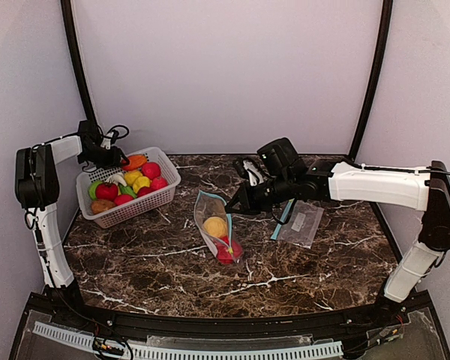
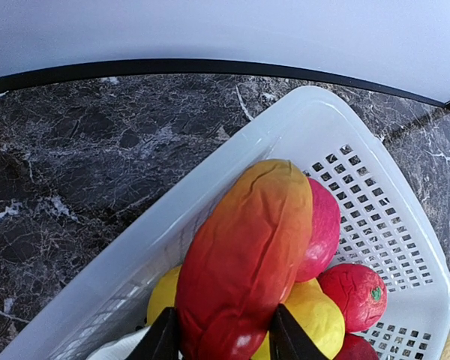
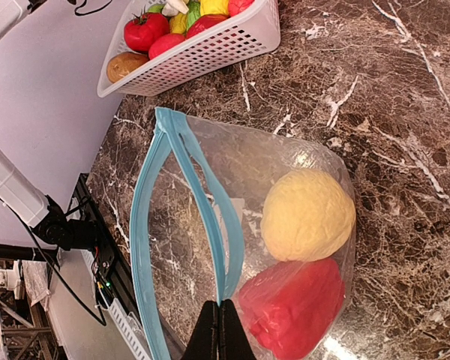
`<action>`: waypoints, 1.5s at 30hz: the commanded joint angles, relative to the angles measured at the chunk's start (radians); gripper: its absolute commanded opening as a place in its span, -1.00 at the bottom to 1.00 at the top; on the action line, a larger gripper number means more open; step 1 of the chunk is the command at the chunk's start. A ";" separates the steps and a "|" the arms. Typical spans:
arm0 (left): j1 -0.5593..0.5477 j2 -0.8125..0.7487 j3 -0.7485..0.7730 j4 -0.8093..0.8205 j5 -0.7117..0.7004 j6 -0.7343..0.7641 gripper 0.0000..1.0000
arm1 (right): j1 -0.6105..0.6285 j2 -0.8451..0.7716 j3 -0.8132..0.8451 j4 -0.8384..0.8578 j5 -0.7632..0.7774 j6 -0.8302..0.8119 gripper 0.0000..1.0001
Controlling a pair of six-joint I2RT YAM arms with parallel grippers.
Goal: Place the food in the zip-top bag and seal the zipper
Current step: Pick up the fake fruit from the bin, then place the fake fruit in the zipper food storage bag.
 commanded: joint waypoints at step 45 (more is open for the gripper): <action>-0.698 -1.111 -0.707 -0.033 0.163 -0.161 -0.32 | -0.078 0.089 0.105 -0.287 -0.661 -0.480 -1.00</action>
